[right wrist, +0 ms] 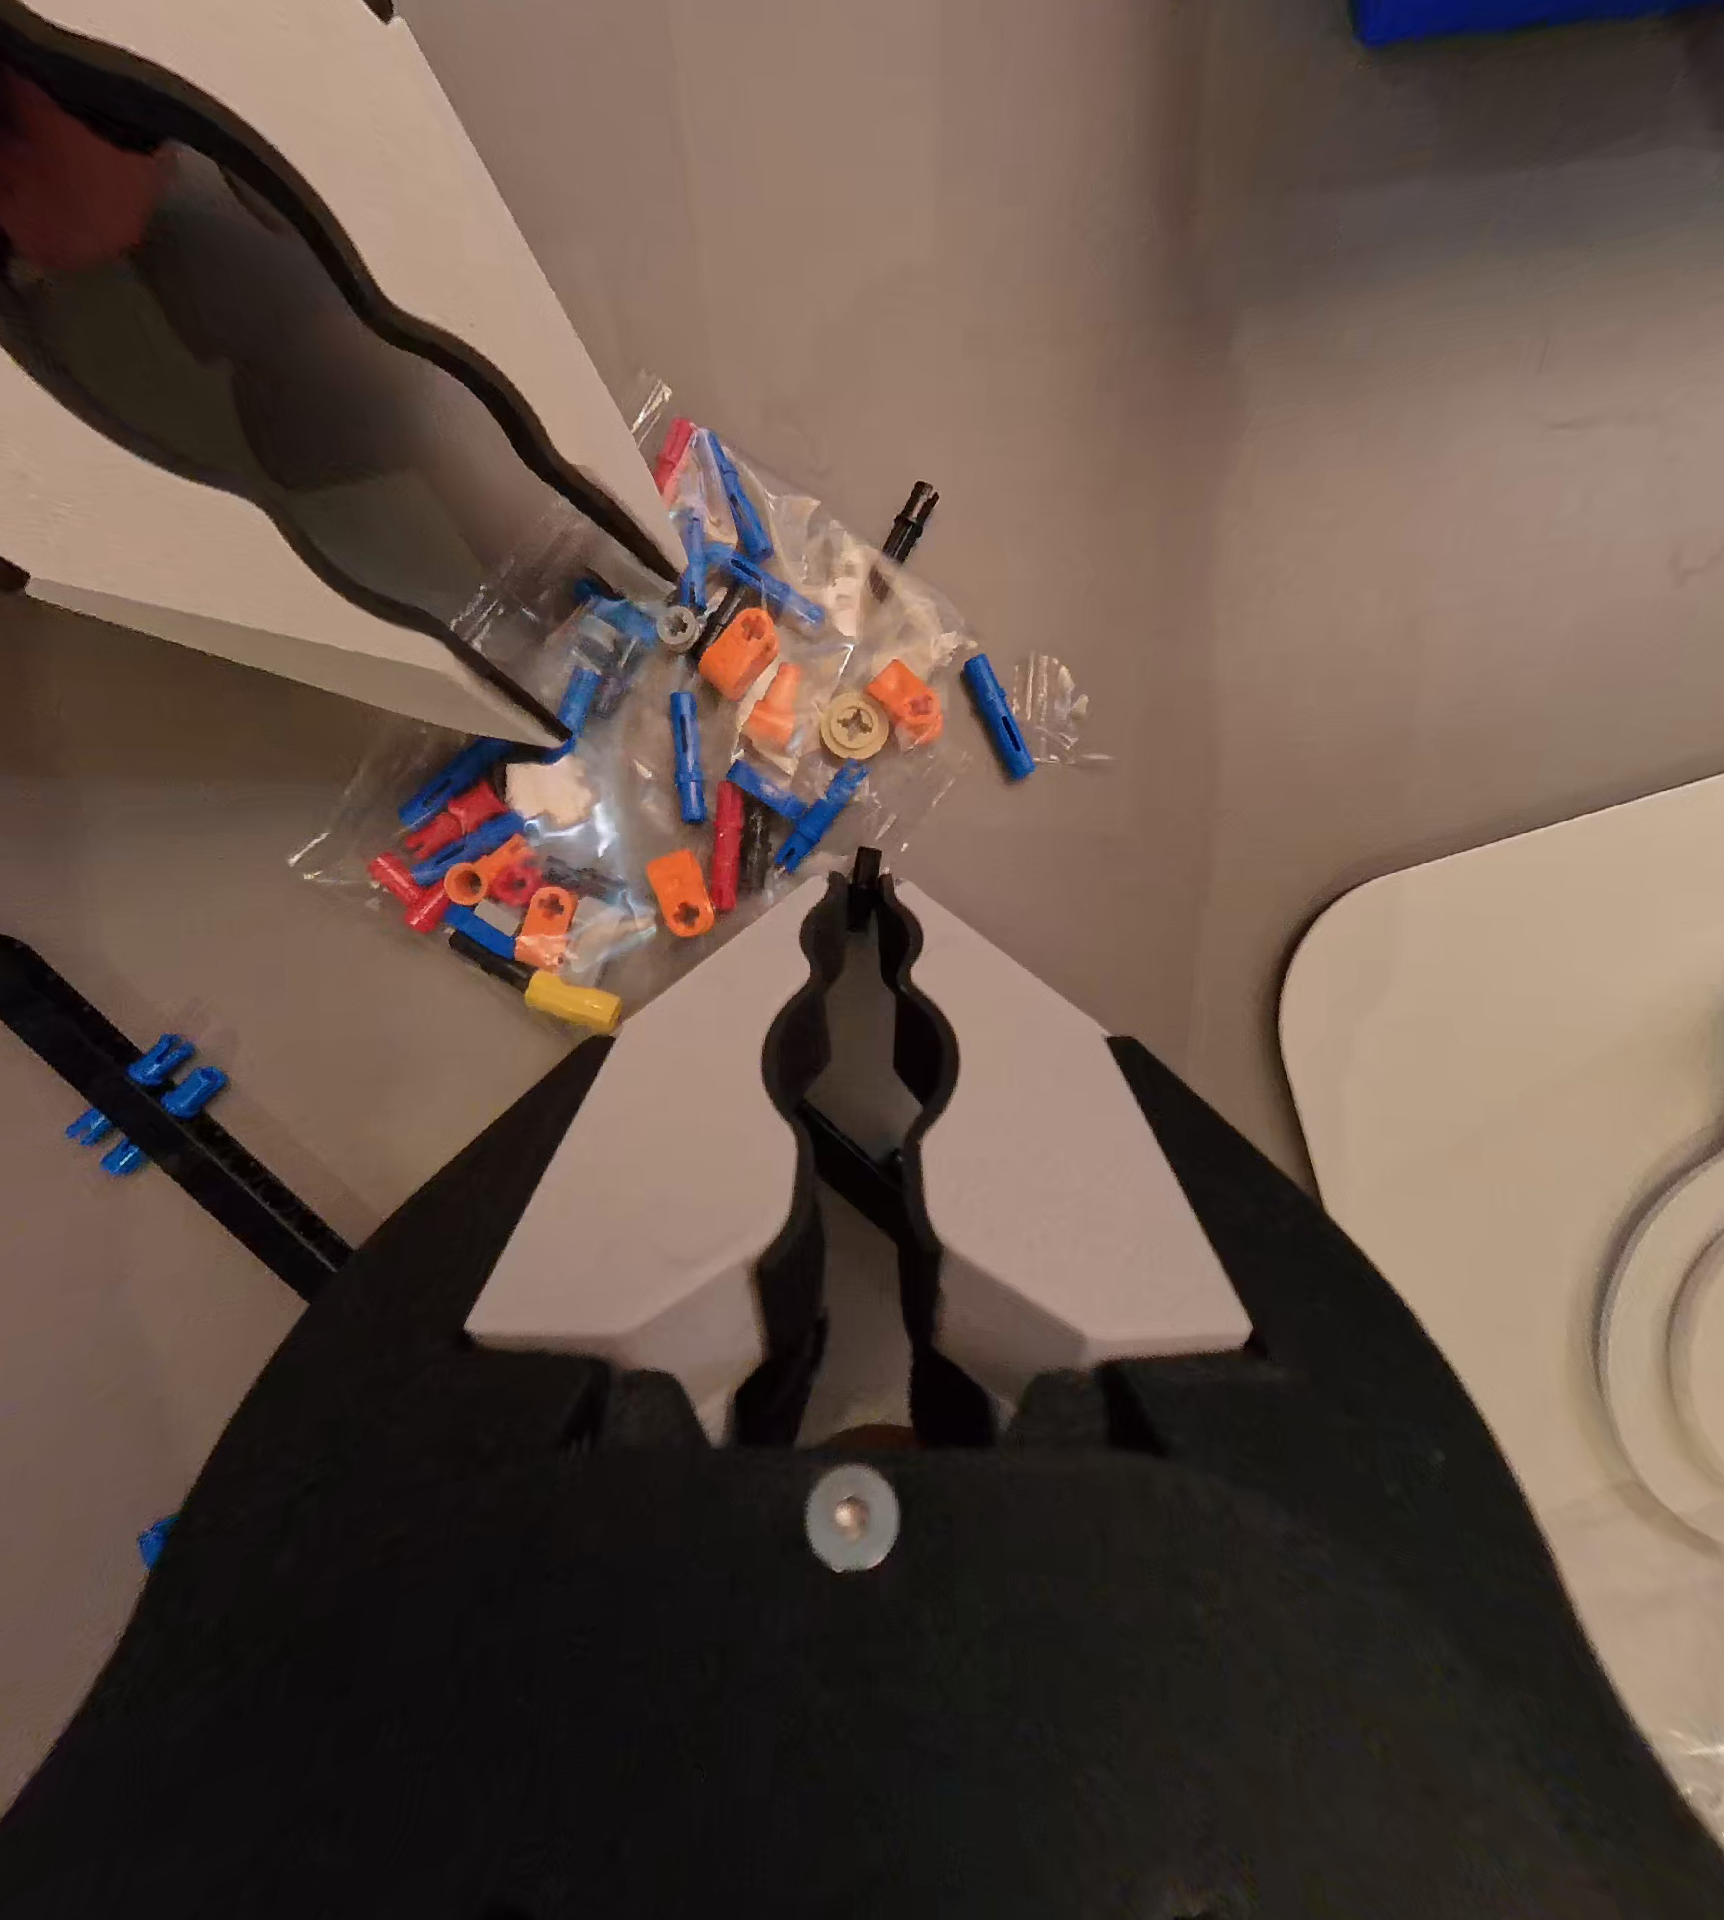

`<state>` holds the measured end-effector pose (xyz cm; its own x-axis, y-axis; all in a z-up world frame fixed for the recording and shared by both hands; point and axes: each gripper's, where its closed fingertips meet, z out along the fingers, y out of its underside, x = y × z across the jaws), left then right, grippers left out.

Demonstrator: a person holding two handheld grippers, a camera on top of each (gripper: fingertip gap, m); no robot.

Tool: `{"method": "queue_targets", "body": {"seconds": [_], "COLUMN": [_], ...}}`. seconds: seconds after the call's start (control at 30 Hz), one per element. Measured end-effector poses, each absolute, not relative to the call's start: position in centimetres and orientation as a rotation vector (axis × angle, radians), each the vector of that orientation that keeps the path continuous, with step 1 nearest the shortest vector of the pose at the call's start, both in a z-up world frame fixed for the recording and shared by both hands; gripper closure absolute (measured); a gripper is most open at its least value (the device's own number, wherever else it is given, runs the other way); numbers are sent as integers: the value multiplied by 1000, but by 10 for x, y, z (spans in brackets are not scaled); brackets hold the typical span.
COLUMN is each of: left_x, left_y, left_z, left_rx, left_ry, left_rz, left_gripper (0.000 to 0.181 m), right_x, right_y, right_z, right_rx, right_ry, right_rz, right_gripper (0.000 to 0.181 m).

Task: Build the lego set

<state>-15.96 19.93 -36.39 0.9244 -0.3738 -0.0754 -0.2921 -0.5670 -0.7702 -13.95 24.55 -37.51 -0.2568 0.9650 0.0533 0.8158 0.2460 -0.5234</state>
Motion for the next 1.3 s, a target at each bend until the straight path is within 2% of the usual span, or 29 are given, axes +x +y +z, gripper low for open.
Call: {"method": "queue_targets", "body": {"seconds": [1.07,1.3], "left_x": [-175,-165], "left_y": [183,187], "left_z": [-343,-316], "left_rx": [-2122,-2003], "left_ry": [396,415], "left_rz": [-152,-166], "left_gripper": [152,156], "right_x": [-132,-133], "right_y": [240,231], "right_z": [-326,-292], "right_rx": [-1566,-1401], "right_ry": [-2018,-1920], "right_rz": [746,861], "right_gripper": [179,180]}}
